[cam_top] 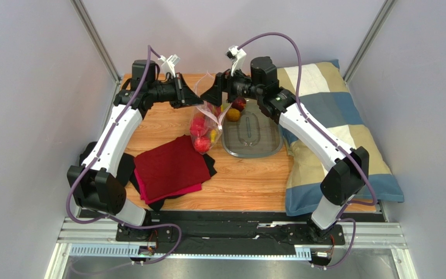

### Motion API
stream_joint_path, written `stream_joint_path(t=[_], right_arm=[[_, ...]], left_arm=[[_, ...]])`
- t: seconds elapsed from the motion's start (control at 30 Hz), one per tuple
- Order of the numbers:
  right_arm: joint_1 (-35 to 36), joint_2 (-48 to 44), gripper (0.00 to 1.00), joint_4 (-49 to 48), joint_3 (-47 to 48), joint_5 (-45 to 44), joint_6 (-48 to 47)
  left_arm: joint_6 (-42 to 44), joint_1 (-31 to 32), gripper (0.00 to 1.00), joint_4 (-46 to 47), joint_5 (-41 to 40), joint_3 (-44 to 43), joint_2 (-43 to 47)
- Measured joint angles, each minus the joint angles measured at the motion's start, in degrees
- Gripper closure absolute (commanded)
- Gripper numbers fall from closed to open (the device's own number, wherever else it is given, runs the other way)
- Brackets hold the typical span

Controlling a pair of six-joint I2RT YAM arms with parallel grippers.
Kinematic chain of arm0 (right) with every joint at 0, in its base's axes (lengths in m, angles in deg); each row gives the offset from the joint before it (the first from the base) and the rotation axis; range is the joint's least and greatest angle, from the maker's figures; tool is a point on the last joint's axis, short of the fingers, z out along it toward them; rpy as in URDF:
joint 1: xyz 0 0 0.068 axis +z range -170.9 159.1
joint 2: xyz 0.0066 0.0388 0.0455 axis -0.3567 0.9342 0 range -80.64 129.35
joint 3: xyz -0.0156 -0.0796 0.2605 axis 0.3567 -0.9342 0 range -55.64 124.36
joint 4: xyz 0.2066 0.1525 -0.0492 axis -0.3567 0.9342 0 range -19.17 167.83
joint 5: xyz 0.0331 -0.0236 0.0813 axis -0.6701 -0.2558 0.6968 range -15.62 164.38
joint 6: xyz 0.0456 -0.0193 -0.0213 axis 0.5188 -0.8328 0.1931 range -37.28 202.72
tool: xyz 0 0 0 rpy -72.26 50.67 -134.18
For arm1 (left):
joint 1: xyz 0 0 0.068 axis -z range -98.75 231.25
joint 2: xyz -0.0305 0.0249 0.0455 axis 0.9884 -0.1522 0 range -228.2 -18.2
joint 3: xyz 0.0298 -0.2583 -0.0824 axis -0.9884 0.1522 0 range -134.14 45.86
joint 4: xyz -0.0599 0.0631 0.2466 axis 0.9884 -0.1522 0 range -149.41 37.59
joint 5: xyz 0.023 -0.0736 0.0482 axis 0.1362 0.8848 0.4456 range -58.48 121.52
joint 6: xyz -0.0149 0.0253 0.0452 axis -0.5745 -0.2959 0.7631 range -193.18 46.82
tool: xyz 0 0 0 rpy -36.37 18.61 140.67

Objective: Place the food in the zip-top bag and seal the zipper
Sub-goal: Place the fake fruit in the zipper food storage bag.

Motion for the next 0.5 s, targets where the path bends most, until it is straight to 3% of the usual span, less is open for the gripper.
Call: stream_joint_path(t=[0.2,0.5], right_arm=[[-2.1,-0.4,0.13,3.1,3.6,-0.3,-1.1],[-13.9,0.4,0.13,3.6,5.0,-5.2,-5.6]], left_arm=[[0.2,0.0,1.0,-0.6,-0.3,-0.5,0.0],[0.2,0.0,1.0,-0.9,-0.3,-0.8,0.0]])
